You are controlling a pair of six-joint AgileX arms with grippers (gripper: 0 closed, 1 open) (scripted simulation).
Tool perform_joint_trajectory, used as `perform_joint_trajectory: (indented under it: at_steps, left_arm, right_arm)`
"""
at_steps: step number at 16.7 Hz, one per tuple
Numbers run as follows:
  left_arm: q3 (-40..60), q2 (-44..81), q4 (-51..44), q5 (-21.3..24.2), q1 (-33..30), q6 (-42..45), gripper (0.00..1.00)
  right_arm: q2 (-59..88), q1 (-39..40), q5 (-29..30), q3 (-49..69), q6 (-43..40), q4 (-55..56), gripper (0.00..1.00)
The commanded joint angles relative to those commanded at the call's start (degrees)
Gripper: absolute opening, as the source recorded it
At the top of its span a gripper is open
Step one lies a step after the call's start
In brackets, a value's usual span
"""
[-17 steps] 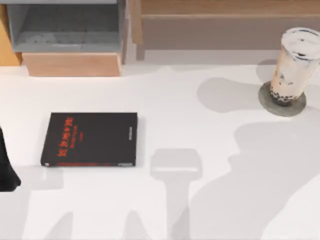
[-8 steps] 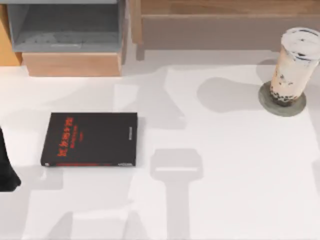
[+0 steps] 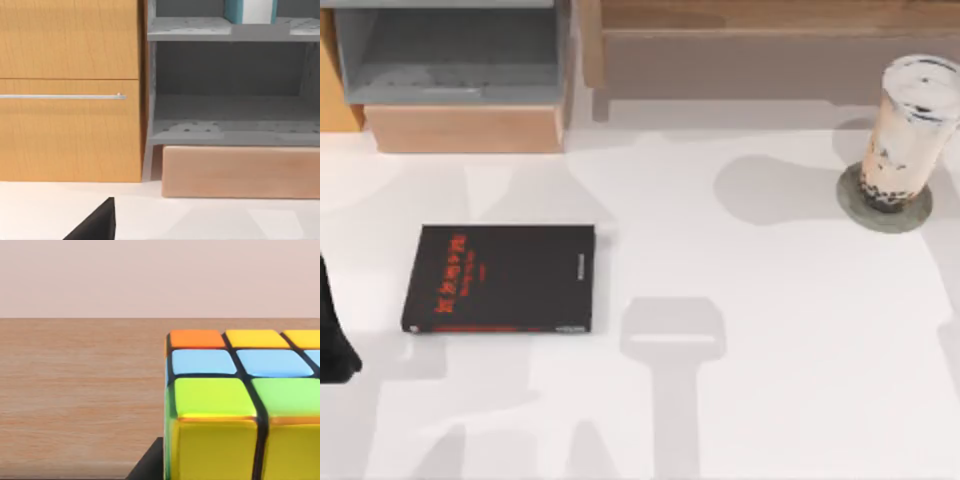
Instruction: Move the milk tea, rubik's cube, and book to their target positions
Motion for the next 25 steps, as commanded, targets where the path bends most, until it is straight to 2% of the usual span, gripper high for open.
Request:
perform_joint_trajectory:
  at_steps: [4,9,15,21,25]
  left_arm:
    - [0.00,0.00,0.00,0.00,0.00,0.00,1.00]
    - [0.00,0.00,0.00,0.00,0.00,0.00,1.00]
    - [0.00,0.00,0.00,0.00,0.00,0.00,1.00]
    - [0.00,0.00,0.00,0.00,0.00,0.00,1.00]
    - [0.00,0.00,0.00,0.00,0.00,0.00,1.00]
  right_arm:
    - [0.88,-0.80,-1.93,4.08,-0.62,3.27,0.00]
    - [8.84,-0.93,-5.01,17.87,-1.36,6.94,0.00]
    - [20.90,-0.48,-1.30,25.06,-0.33,-1.34,0.00]
    - [22.36,-0.47,-0.28,25.31,-0.16,-2.89,0.00]
    - [22.36,-0.47,-0.28,25.31,-0.16,-2.89,0.30]
